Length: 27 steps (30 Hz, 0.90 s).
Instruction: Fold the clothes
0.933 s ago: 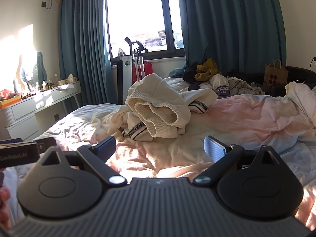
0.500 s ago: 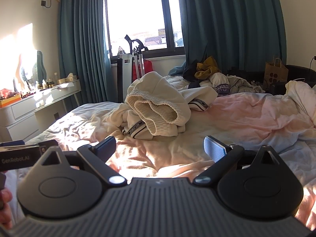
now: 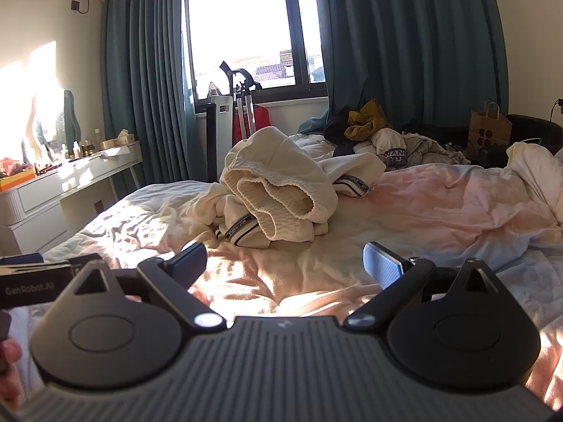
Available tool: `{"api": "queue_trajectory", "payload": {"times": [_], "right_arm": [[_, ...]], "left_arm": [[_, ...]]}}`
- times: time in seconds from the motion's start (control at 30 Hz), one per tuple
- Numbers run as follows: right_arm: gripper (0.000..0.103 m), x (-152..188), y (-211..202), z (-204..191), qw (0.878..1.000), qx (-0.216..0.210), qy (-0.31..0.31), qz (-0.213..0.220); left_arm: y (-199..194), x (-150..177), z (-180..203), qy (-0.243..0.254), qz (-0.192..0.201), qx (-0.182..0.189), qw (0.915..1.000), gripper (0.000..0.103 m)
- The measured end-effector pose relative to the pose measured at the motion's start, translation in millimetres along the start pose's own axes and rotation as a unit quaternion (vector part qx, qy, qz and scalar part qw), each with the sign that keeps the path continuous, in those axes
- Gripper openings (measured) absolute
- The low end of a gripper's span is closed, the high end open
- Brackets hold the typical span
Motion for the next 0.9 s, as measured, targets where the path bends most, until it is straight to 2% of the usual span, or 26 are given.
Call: {"api": "queue_trajectory", "payload": {"times": [0.9], "right_arm": [[0.097, -0.8, 0.7, 3.5, 1.0, 0.0, 0.012, -0.007]], "left_arm": [[1.8, 2.8, -0.1, -0.006, -0.006, 0.016, 0.9998, 0.103]]}}
Point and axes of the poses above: each gripper's, at about its wrist camera, not at the fingertips, and y roughly the way its jaws point, z to its right, x to its underside, the point moved 4 cm from there along y, roughly the way its jaws point
